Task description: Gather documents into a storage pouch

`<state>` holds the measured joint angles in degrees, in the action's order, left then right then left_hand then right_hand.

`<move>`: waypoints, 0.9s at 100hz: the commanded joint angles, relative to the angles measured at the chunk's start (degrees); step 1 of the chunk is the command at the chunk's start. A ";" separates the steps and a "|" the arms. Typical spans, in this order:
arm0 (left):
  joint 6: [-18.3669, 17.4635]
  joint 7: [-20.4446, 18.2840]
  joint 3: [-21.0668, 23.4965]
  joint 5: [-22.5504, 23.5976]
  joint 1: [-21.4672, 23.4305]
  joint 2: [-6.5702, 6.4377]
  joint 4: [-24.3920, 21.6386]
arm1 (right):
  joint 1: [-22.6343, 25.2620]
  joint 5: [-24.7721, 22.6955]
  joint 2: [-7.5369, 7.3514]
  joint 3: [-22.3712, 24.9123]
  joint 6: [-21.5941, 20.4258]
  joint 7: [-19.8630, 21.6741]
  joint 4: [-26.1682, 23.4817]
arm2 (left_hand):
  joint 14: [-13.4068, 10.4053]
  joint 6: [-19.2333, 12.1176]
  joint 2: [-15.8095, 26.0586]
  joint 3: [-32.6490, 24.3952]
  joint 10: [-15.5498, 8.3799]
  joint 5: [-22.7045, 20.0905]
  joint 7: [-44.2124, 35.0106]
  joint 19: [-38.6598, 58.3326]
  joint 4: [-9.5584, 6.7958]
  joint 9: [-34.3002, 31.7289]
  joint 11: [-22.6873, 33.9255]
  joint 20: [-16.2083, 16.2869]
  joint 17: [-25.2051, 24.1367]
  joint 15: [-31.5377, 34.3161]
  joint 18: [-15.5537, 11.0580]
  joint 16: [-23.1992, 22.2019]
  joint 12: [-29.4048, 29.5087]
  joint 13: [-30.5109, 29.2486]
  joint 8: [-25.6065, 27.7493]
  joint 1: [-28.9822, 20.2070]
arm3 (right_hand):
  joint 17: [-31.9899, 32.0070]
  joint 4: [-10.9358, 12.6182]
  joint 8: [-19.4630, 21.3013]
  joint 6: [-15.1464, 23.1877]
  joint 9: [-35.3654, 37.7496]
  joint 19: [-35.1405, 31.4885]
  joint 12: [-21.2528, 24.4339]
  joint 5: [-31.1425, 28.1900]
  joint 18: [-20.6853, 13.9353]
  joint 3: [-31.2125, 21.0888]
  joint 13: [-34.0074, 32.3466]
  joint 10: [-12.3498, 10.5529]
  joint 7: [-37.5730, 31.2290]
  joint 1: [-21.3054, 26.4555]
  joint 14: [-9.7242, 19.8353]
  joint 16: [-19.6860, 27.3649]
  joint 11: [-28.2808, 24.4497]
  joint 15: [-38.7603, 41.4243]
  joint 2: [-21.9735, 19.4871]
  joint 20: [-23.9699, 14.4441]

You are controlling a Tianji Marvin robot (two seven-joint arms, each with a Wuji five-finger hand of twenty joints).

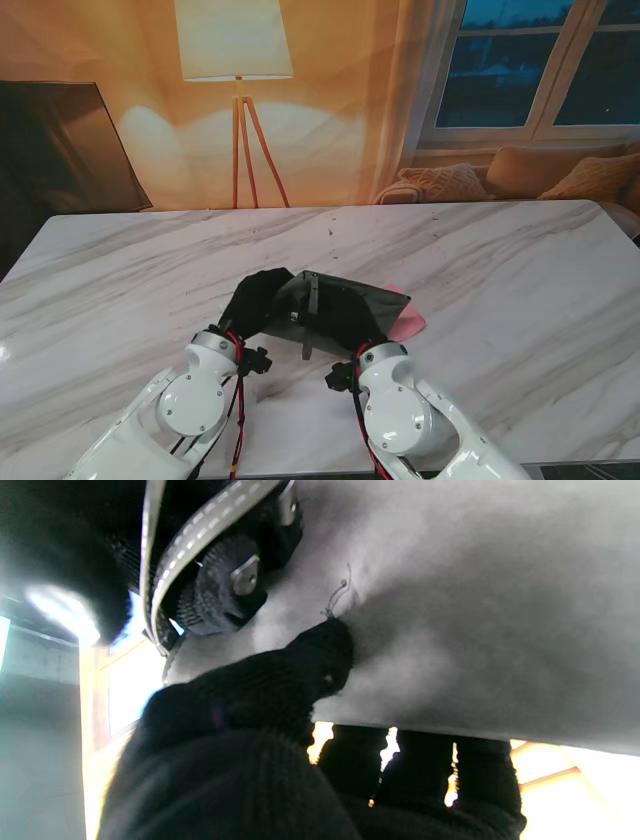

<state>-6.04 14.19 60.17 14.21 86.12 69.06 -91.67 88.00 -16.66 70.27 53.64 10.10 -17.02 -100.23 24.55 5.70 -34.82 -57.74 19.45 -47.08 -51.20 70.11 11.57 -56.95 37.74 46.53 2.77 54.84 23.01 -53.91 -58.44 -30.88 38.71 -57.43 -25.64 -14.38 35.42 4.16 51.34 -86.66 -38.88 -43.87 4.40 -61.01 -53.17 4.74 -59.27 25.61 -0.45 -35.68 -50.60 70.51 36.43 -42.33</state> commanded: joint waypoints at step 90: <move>2.19 -4.97 4.16 -3.49 1.87 -0.67 -1.49 | -0.18 -4.56 -1.26 3.65 -2.21 3.06 0.11 | 8.58 -1.24 15.35 13.92 2.88 -3.63 -11.25 2.14 -4.11 -0.53 13.34 5.79 -1.37 5.72 -4.47 -7.81 -3.49 -3.96 20.46 -8.09 | -44.71 0.36 -9.37 -3.06 27.10 -33.32 -15.08 1.28 -3.81 15.33 -22.59 -3.57 2.84 12.11 16.03 -14.72 -23.15 30.24 -19.20 -5.08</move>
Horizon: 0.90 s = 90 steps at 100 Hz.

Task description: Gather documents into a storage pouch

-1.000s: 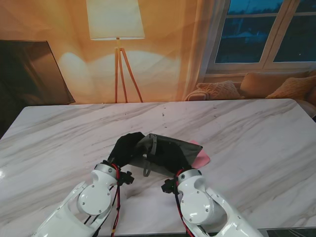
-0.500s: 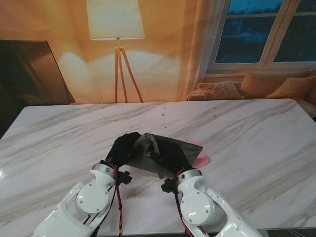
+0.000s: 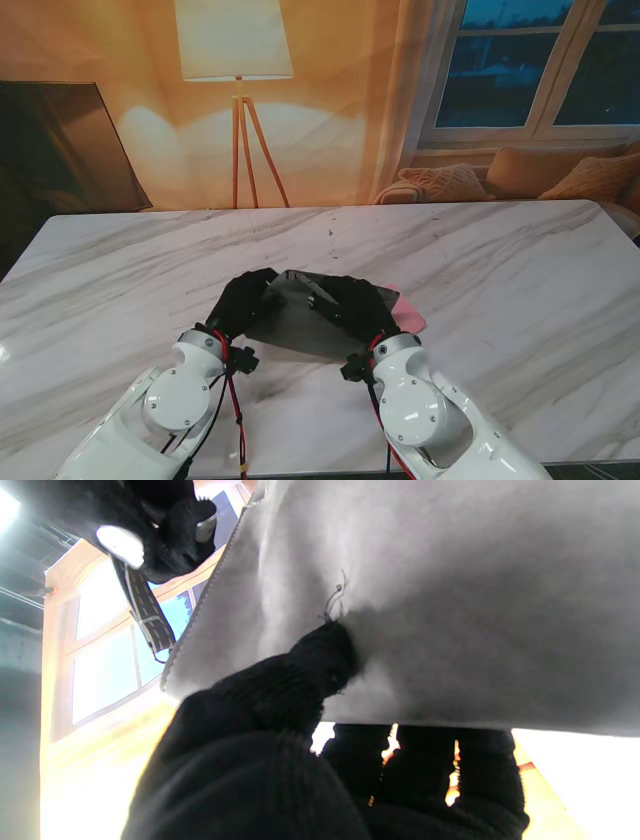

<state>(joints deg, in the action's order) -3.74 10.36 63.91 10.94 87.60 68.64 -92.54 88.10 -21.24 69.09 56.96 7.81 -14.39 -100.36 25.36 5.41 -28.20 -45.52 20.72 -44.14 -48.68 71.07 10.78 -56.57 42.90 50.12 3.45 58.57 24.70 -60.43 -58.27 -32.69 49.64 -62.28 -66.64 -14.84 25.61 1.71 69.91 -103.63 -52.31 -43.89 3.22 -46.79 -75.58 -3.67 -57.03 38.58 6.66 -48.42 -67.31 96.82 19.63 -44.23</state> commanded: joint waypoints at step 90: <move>-2.27 -2.64 4.43 0.22 3.93 -1.10 -4.01 | -3.21 1.04 0.71 2.62 6.54 -0.40 3.56 | 6.93 -1.78 7.91 1.17 0.70 -7.65 -13.78 0.57 -2.89 -1.32 7.58 2.10 -2.12 0.84 -6.30 -1.72 -3.92 -2.07 10.75 -3.34 | -3.94 1.08 1.37 -2.73 12.22 -16.35 -4.70 0.34 -0.83 1.08 -0.22 4.71 0.87 -0.78 8.72 -6.15 -10.47 4.40 -2.34 -9.88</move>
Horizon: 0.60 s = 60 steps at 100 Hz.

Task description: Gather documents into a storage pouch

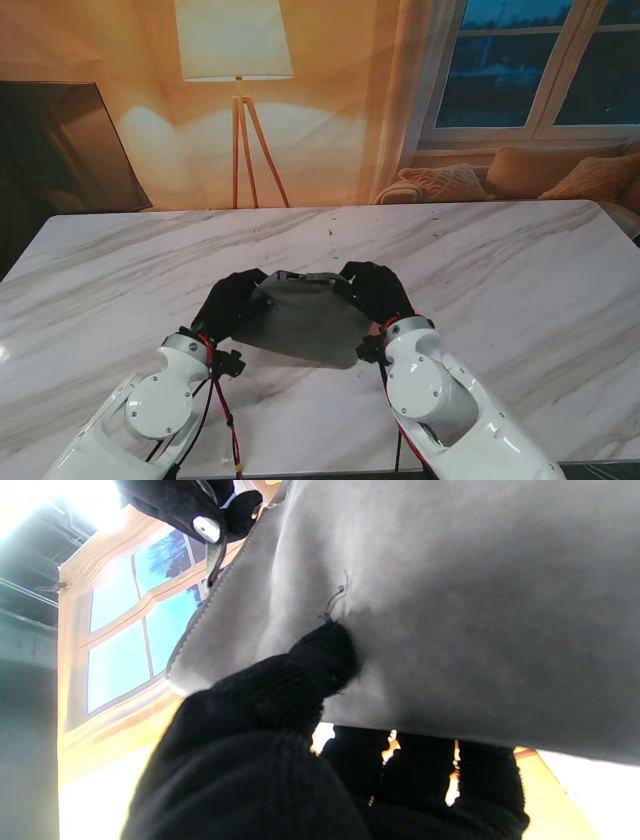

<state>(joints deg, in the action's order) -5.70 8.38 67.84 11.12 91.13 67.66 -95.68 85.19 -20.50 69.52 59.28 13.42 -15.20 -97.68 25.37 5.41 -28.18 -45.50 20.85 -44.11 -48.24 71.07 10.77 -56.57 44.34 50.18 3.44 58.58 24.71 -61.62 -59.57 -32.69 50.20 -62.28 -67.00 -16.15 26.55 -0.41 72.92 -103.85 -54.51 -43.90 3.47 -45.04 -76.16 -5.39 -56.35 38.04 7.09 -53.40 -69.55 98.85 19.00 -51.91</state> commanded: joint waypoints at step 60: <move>-0.90 1.47 4.35 2.62 3.09 -0.11 -2.58 | -0.49 -1.41 0.32 3.00 3.08 -0.87 3.55 | 6.82 -1.88 7.75 0.79 0.43 -7.89 -14.08 0.57 -2.77 -1.58 5.89 1.88 -1.96 0.76 -6.36 -0.57 -2.92 -2.15 10.49 -3.13 | -3.53 2.53 2.33 -2.83 10.11 -16.13 -2.56 -1.09 0.72 -1.21 0.38 6.81 -0.98 0.08 7.24 -2.96 -10.62 2.77 -1.68 -5.10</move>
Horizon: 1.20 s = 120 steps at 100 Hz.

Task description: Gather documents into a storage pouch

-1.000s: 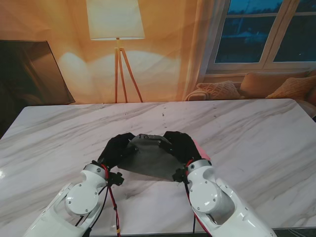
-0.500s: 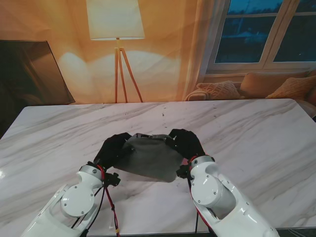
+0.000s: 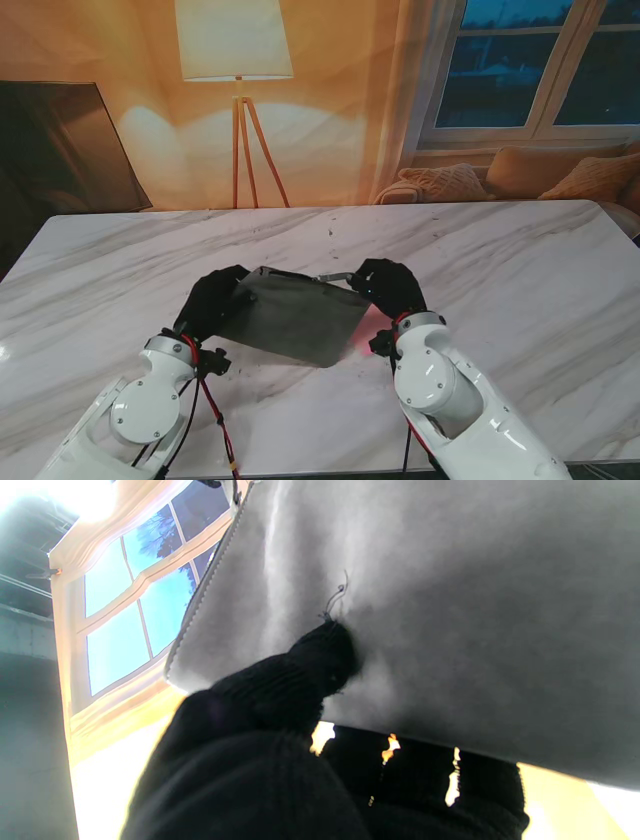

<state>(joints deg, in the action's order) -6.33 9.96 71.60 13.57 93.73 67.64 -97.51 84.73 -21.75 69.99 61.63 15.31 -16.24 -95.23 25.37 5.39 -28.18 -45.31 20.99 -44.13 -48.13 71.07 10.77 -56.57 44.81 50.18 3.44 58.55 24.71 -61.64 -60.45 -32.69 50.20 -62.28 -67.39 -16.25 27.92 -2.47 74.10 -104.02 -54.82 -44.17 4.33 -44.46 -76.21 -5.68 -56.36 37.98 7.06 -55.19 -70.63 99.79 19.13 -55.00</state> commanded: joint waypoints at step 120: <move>-0.57 2.41 2.40 0.94 2.71 0.30 -2.80 | -0.09 -2.91 -0.25 4.47 4.29 -1.39 7.35 | 6.46 -2.01 7.21 -0.24 0.18 -8.10 -13.90 0.72 -2.55 -2.04 5.23 1.57 -1.37 0.69 -6.26 -0.71 -2.30 -2.91 10.87 -2.59 | -3.28 2.50 1.92 -3.35 8.84 -15.96 -1.76 -3.52 -0.77 -4.61 0.40 7.63 -2.24 -1.94 6.96 -2.43 -10.79 1.82 0.14 -3.22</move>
<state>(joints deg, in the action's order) -6.67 12.74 73.76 14.75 96.16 67.69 -99.48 84.37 -25.08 69.67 66.14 19.99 -18.34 -87.58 25.37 5.25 -28.18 -45.45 21.27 -44.22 -48.12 71.07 10.77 -56.57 44.86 50.18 3.44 58.52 24.71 -61.73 -61.15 -32.69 51.12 -62.28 -67.41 -15.25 29.06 -4.48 74.14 -104.06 -54.82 -45.58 4.74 -46.98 -76.21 -5.69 -57.14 36.49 6.99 -56.53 -71.55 100.08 19.13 -56.98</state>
